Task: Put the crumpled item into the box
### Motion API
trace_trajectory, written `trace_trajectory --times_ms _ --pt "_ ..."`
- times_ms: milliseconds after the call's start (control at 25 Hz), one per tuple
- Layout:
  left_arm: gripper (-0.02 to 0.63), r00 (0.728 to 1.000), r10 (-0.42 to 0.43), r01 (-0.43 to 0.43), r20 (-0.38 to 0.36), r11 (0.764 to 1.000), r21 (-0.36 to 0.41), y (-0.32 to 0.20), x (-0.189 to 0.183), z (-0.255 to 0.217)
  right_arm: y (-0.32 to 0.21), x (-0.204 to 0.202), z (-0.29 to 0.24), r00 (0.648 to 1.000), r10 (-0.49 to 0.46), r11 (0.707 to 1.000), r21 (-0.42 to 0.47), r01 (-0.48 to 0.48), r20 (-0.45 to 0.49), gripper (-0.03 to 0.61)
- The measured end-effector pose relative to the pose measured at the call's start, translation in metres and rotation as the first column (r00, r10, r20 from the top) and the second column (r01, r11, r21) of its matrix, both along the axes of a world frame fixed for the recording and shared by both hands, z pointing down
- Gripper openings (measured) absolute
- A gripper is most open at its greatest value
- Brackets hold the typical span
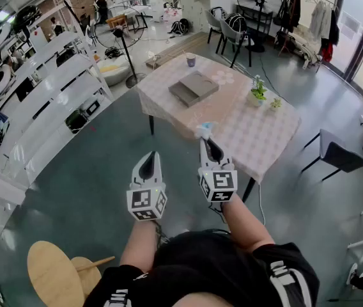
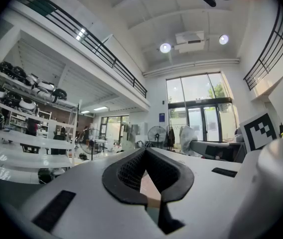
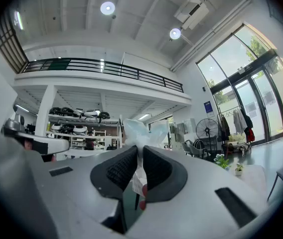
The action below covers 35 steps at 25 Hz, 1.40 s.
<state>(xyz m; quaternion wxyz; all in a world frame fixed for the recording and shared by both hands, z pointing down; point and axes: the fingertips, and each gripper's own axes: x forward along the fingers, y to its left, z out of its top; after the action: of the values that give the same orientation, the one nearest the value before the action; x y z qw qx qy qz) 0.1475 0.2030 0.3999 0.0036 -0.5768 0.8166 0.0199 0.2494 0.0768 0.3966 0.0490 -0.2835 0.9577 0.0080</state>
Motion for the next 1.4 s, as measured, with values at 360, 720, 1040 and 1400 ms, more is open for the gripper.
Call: trace_trajectory --times_ms 360,720,1040,1400 --pt "0.0 1.0 -0.003 0.003 -0.001 1.0 -0.007 0.002 0.006 0.005 0.003 0.009 0.001 0.999 -0.01 1.0 -0.016 0.011 0.035 0.037" --pt "0.001 1.0 0.006 -0.006 -0.005 1.0 -0.005 0.002 -0.015 0.008 0.005 -0.017 0.002 1.0 -0.005 1.0 -0.011 0.005 0.016 0.038" --pt "0.001 0.999 0.037 -0.037 -0.003 0.999 0.001 0.001 -0.04 0.026 0.01 -0.041 0.017 1.0 0.019 1.0 -0.008 -0.019 0.018 0.038" --pt "0.001 0.999 0.043 -0.043 -0.01 0.999 0.003 -0.009 -0.068 0.023 -0.003 -0.068 0.016 1.0 0.026 0.999 -0.02 -0.025 0.015 0.038"
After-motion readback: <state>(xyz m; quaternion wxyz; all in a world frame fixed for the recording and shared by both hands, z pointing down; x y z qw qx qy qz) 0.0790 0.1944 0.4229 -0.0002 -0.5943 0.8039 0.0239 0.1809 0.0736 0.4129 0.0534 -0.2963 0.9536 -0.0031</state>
